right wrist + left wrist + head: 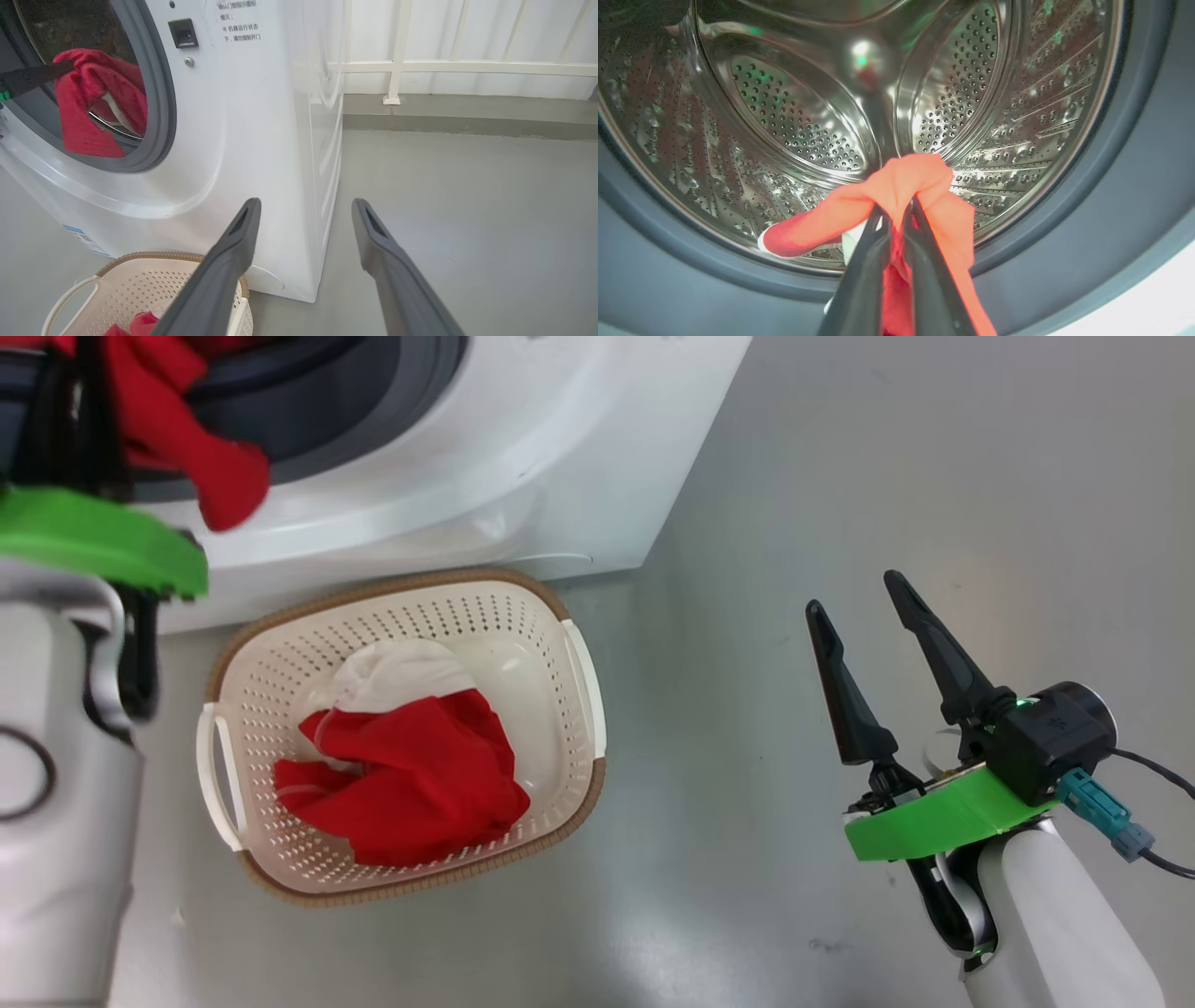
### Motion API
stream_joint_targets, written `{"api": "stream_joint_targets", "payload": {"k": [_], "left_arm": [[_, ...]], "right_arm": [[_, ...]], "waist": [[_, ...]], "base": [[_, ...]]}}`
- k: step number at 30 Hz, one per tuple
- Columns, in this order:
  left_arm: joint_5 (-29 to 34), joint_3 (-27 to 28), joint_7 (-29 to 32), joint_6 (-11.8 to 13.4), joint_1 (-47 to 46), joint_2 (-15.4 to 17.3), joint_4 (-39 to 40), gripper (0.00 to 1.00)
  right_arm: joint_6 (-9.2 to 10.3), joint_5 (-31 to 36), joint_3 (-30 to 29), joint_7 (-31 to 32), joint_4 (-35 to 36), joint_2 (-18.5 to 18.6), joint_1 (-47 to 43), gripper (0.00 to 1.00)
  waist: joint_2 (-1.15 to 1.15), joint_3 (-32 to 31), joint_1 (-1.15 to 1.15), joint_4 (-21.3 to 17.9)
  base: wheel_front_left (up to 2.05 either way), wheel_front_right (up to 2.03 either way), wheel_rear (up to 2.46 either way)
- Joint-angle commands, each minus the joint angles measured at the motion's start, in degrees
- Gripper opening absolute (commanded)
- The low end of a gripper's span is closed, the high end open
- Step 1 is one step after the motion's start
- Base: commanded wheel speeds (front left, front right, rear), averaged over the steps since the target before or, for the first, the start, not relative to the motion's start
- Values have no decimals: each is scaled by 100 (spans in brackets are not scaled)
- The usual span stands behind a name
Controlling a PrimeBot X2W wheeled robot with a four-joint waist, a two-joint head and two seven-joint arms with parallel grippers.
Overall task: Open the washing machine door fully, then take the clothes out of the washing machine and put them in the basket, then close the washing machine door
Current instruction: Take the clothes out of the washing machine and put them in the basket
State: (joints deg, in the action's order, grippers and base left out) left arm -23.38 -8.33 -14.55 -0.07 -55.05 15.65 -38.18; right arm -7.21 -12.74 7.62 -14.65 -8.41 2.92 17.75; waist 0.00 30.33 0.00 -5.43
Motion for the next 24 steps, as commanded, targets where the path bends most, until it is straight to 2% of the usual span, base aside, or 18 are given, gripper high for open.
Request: {"api": "stream_joint_targets", "payload": {"k": [1, 24], "left_arm": [[112, 222, -44, 42, 239, 228, 332, 0], [479, 717, -44, 70, 2426, -373, 2374, 0]], "right_arm": [[-28, -35, 113, -35, 97, -4, -94, 100], [-28, -134, 91, -35, 4, -4, -396, 100]], "waist": [[0, -123, 0, 29], [0, -986, 0, 153]], "base": [[0, 0, 0], [0, 0, 0]]}}
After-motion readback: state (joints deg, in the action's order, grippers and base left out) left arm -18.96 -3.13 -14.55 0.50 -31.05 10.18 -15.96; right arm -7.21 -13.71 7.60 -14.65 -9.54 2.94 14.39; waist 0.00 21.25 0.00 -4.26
